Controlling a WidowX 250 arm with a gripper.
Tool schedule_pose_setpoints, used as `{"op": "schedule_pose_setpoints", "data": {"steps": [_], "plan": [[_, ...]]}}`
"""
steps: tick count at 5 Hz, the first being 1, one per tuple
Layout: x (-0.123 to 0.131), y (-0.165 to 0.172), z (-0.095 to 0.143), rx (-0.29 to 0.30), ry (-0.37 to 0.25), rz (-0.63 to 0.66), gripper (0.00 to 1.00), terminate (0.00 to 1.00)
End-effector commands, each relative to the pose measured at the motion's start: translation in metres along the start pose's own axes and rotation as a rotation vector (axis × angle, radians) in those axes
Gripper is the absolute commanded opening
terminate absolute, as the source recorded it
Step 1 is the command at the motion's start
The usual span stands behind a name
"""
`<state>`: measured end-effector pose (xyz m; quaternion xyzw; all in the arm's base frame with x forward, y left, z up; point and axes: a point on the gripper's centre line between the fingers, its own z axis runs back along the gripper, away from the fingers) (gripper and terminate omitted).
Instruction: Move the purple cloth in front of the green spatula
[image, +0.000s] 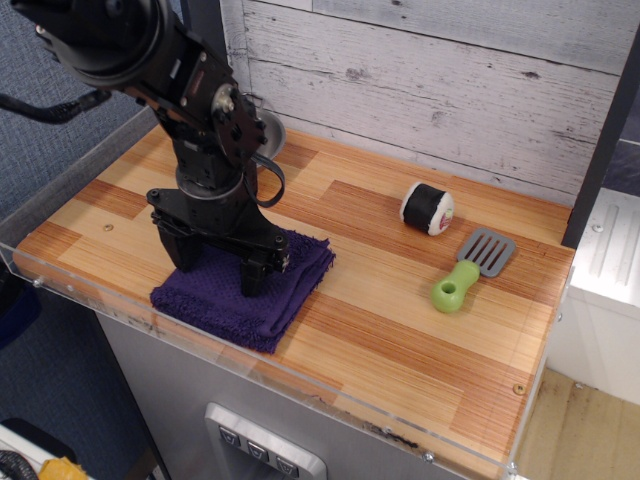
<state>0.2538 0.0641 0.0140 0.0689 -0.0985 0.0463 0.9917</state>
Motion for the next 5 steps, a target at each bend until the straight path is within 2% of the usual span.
{"op": "schedule_pose_setpoints", "data": {"steps": [1,4,5], "plan": [[-0.009,-0.026,-0.002,-0.030,0.025,-0.039,1.00,0.00],[-0.022,-0.079,0.008,-0.106,0.026,-0.114,1.00,0.00],[-0.029,-0.097,0.012,-0.112,0.024,-0.168,1.00,0.00]]}}
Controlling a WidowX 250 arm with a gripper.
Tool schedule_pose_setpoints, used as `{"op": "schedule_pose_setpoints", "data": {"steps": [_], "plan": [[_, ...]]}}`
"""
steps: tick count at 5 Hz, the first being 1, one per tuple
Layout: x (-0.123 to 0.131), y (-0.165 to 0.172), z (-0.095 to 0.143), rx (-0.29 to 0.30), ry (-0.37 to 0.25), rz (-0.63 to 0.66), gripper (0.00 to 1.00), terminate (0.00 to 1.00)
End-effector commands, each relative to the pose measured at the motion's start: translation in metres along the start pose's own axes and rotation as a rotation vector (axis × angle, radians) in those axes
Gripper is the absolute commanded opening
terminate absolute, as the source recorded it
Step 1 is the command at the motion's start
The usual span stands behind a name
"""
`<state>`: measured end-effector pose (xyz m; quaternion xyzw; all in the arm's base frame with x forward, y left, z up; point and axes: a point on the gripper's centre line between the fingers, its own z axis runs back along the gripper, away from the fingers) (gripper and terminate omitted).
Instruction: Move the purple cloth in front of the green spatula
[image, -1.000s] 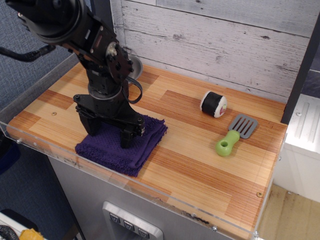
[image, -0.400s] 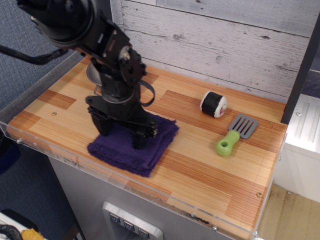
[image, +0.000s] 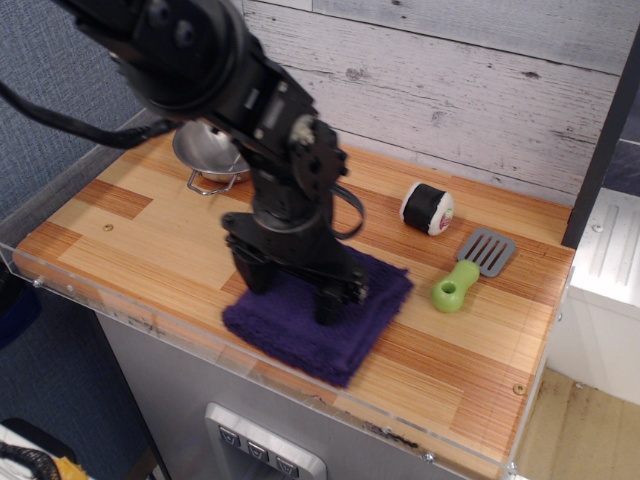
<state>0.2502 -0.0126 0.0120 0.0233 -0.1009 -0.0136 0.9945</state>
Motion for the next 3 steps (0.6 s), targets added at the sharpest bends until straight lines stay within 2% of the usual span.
{"op": "schedule_pose_setpoints", "data": {"steps": [1,3], "plan": [[-0.022,-0.042,0.001,-0.029,0.037,-0.095,1.00,0.00],[-0.037,-0.073,-0.004,-0.055,0.053,-0.149,1.00,0.00]]}}
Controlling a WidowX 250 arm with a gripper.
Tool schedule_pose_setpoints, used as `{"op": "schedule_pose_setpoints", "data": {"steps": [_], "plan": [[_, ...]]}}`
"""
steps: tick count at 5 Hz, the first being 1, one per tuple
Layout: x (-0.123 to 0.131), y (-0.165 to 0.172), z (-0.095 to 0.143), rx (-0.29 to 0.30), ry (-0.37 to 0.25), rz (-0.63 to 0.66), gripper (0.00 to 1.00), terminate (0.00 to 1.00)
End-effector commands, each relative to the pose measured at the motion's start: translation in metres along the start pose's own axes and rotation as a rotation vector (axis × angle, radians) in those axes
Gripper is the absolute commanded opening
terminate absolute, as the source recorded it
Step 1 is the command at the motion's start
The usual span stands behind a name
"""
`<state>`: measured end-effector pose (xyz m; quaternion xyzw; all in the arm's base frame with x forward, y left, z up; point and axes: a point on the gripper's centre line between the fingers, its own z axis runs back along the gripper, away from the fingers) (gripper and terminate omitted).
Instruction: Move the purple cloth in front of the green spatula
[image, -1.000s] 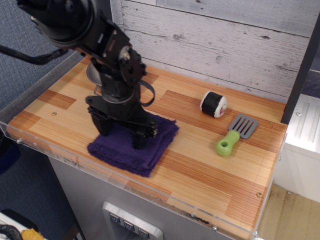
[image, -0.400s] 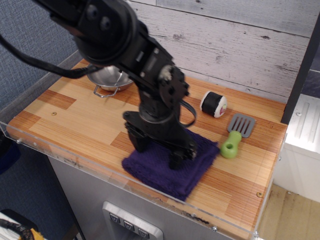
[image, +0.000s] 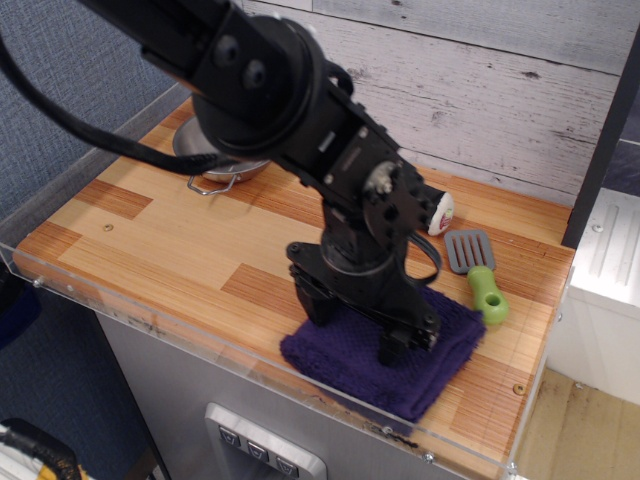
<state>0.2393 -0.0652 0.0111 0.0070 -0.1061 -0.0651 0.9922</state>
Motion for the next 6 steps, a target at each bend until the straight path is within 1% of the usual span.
{"op": "schedule_pose_setpoints", "data": {"steps": [1,2,3,4,5,6], "plan": [[-0.026,-0.036,-0.011,-0.033,0.076,-0.063,1.00,0.00],[-0.021,-0.042,-0.011,-0.047,0.076,-0.059,1.00,0.00],[-0.016,-0.034,-0.007,-0.043,0.062,-0.017,1.00,0.00],[-0.008,-0.018,0.005,-0.009,0.024,0.054,1.00,0.00],[0.006,-0.007,0.027,0.016,-0.038,0.099,1.00,0.00],[0.018,-0.003,0.049,0.022,-0.097,0.120,1.00,0.00]]}}
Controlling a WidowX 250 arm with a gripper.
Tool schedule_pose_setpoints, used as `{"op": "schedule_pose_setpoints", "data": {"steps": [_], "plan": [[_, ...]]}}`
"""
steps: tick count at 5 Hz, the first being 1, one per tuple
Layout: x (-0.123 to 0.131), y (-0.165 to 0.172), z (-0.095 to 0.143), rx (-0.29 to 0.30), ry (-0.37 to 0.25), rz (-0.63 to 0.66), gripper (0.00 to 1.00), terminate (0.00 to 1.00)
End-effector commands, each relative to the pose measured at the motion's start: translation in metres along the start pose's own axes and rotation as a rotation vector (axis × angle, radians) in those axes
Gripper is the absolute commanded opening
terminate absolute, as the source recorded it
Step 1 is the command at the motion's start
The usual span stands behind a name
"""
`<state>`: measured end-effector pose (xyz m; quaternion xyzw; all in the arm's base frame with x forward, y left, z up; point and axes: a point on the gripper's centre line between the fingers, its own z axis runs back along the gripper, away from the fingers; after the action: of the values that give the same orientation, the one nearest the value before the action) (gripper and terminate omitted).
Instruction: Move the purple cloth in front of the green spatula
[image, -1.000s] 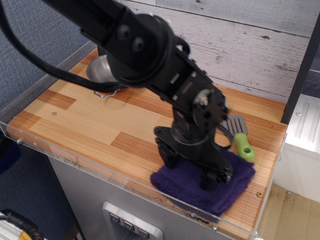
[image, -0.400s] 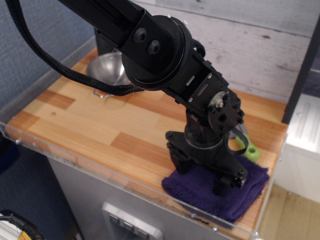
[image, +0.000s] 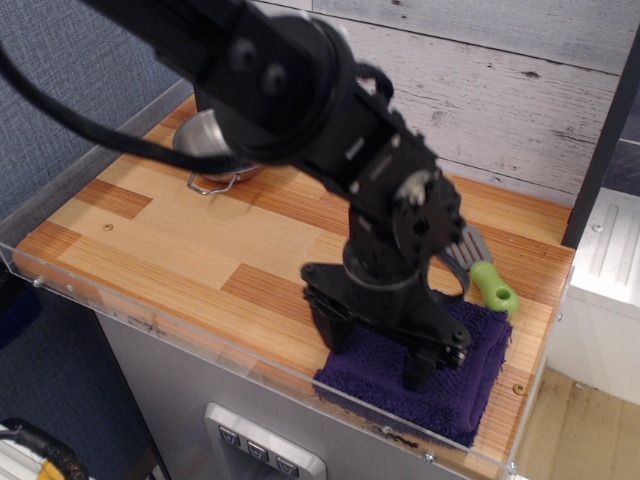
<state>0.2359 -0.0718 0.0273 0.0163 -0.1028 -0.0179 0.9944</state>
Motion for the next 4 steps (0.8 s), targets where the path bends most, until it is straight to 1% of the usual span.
{"op": "schedule_pose_setpoints", "data": {"steps": [1,2,3,4], "plan": [[0.027,0.008,0.057,-0.014,-0.137,0.077,1.00,0.00],[0.031,0.009,0.079,-0.017,-0.168,0.099,1.00,0.00],[0.036,0.013,0.100,-0.029,-0.213,0.119,1.00,0.00],[0.035,0.020,0.111,-0.001,-0.213,0.165,1.00,0.00]]}}
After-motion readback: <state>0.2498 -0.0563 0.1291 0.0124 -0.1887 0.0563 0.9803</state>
